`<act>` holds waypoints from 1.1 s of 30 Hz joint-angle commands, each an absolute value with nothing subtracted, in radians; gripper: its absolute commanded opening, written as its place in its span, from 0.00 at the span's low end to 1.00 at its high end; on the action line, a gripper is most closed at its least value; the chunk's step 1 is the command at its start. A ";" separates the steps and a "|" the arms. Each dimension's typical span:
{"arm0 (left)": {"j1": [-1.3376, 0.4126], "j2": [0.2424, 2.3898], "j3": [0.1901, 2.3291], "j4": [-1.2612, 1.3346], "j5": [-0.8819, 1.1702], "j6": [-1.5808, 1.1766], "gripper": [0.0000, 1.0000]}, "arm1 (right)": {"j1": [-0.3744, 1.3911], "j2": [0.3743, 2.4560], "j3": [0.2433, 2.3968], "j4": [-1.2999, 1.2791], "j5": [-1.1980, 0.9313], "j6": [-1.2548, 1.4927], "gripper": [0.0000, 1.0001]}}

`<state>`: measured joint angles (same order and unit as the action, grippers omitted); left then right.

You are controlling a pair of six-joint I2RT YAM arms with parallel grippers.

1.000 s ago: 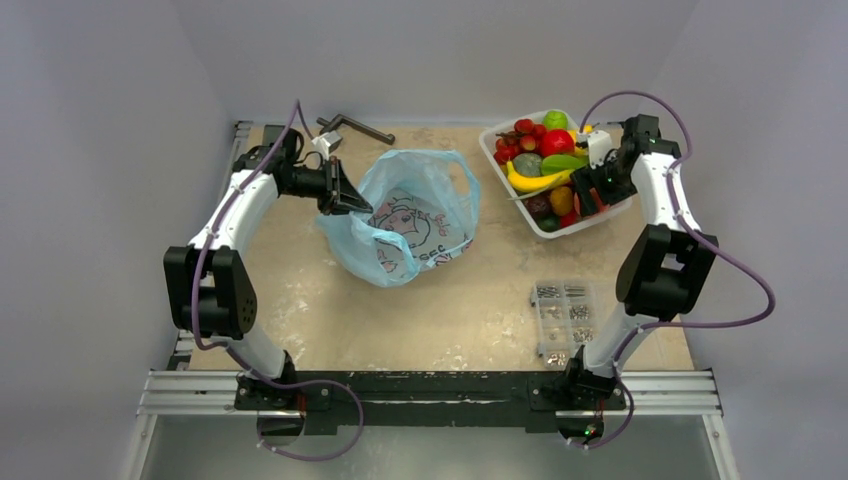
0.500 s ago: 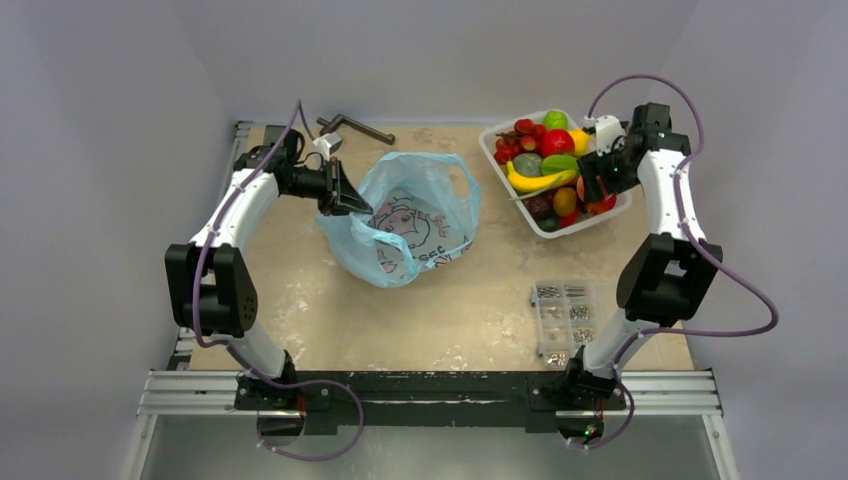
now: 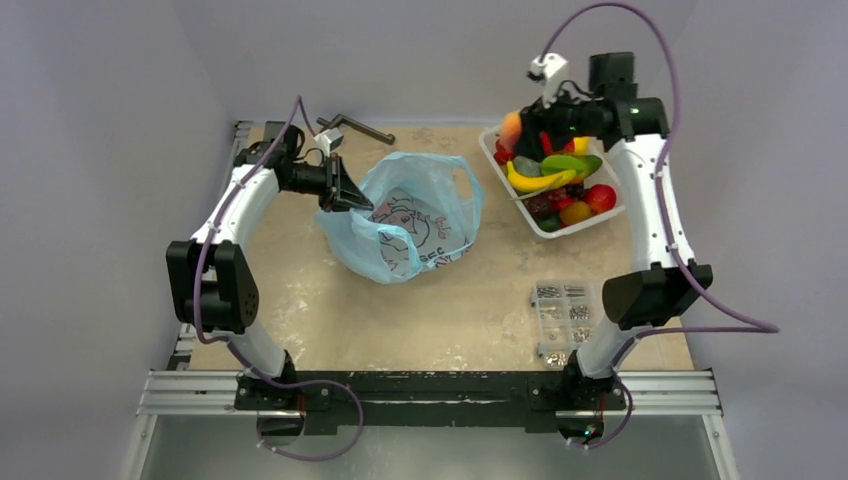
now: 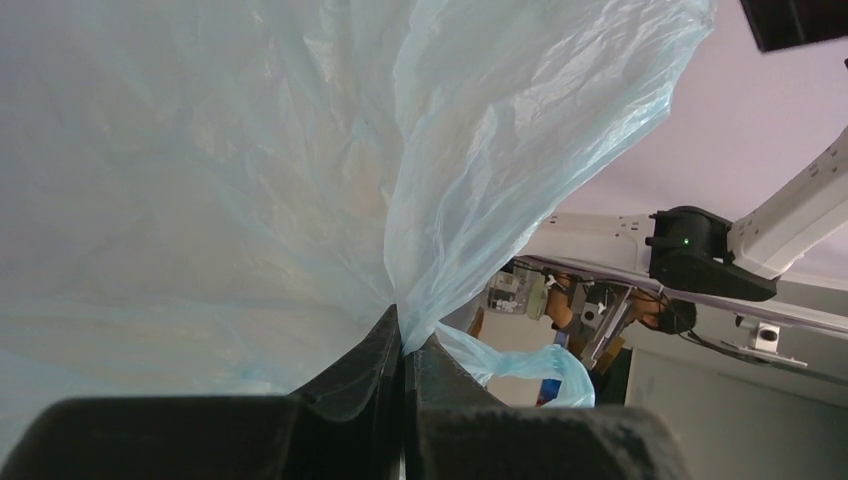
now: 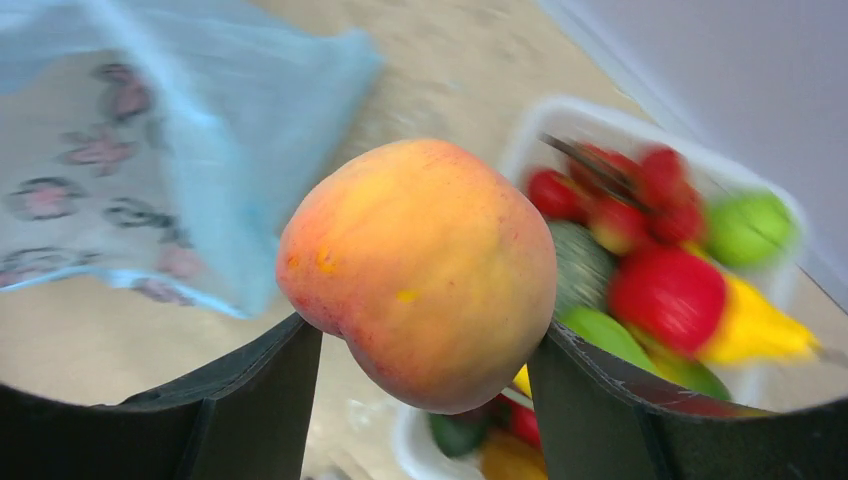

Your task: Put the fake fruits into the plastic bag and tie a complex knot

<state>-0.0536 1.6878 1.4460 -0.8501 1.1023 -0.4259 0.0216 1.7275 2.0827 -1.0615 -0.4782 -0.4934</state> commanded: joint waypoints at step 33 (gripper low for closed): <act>-0.052 1.739 1.482 -0.831 1.244 -0.448 0.00 | 0.553 1.536 1.686 -0.581 -0.586 -0.297 0.99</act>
